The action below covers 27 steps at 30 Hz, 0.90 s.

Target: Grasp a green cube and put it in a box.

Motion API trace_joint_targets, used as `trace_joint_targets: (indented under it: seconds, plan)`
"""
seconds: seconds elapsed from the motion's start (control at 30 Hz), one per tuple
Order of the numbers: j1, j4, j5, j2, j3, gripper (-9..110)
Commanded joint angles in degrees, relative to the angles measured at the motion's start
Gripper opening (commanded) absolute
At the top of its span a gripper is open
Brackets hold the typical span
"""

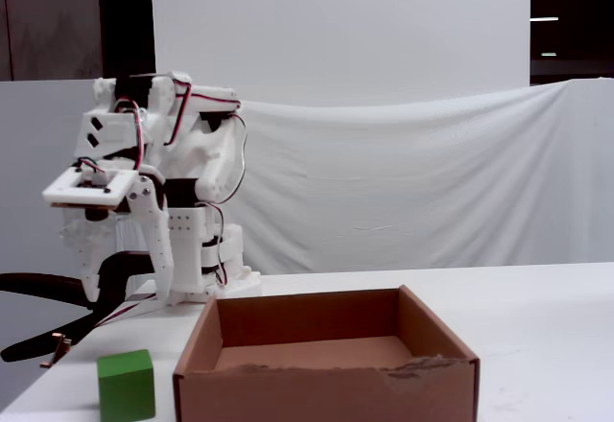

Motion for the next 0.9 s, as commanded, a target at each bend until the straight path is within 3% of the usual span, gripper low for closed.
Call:
trace_joint_targets:
  seconds: [0.0, 0.43, 0.63, 0.87]
  plan:
    - [-1.23, -0.97, -3.43, -8.17, -7.21, 28]
    - [-4.48, -1.23, -8.44, -30.5, -22.5, 28]
    - [-5.63, 2.29, -12.13, -36.04, -28.92, 28]
    - [-7.12, -2.72, -11.34, -39.46, -30.85, 28]
